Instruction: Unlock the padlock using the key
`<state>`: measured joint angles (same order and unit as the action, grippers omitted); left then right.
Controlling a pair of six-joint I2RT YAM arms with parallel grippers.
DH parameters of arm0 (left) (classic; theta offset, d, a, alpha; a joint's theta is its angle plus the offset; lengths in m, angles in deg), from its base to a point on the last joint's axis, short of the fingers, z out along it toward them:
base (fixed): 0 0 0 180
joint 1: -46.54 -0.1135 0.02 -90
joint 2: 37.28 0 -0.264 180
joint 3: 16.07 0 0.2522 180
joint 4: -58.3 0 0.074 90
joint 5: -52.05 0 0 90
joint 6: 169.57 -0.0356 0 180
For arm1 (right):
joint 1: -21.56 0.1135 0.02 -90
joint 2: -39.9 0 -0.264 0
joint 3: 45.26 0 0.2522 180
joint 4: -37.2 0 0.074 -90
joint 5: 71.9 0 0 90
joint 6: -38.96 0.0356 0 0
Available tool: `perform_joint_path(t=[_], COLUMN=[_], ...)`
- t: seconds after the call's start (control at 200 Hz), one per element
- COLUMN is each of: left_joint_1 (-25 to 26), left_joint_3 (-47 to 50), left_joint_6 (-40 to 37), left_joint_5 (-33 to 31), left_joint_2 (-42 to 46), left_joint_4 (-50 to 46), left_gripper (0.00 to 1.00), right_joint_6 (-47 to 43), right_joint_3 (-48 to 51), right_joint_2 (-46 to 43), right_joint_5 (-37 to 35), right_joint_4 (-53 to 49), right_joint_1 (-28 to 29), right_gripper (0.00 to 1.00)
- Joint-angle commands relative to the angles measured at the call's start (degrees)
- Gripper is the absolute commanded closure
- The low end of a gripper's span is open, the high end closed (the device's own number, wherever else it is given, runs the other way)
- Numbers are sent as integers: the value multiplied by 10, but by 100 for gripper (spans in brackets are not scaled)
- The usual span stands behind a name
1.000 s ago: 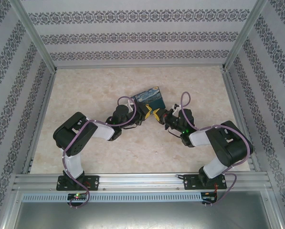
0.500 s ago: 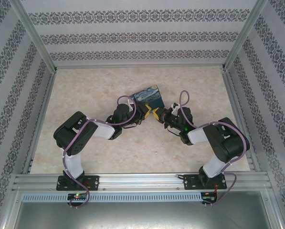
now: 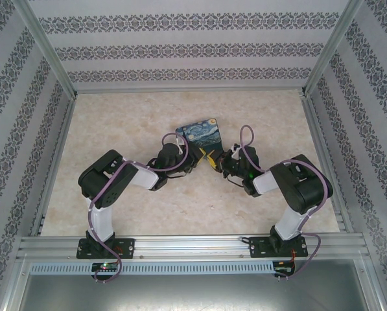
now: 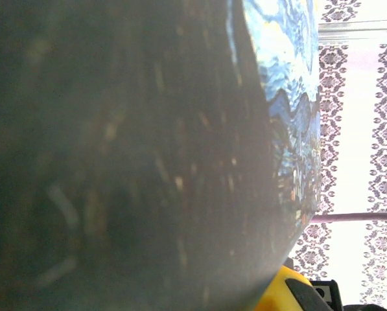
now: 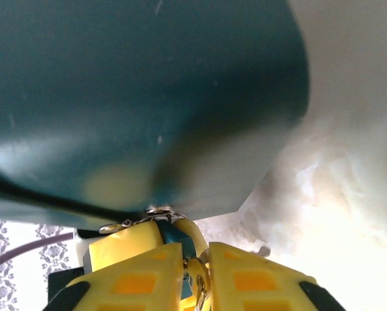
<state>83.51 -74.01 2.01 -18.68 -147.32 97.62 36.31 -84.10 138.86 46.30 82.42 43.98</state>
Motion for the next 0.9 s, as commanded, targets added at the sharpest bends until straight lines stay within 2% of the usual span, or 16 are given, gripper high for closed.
perform_joint_path(t=[0.0,0.27,0.445,0.63,0.729,0.834,0.894], left_joint_1=[17,12,6,2,1,1,0], left_joint_3=[-3,-6,-9,-14,-22,-26,-30], left_joint_6=[-23,-34,-55,-71,-79,-87,-92], left_joint_5=[31,20,24,33,45,51,56], left_joint_2=[-18,-22,-19,-13,-10,-4,0], left_joint_4=[-21,-41,-70,-101,-122,-143,-156], left_gripper=[100,100,100,100,100,100,100], right_joint_6=[-18,-30,-71,-155,-229,-340,-417], right_joint_3=[2,26,50,78,60,13,-24], right_joint_2=[-3,-15,-65,-159,-210,-265,-288], right_joint_5=[4,13,31,29,16,-32,-87], right_joint_4=[51,39,-21,-159,-284,-439,-540], right_joint_1=[-10,-17,-18,-21,-19,-4,16], right_gripper=[72,48,43,42,42,42,42])
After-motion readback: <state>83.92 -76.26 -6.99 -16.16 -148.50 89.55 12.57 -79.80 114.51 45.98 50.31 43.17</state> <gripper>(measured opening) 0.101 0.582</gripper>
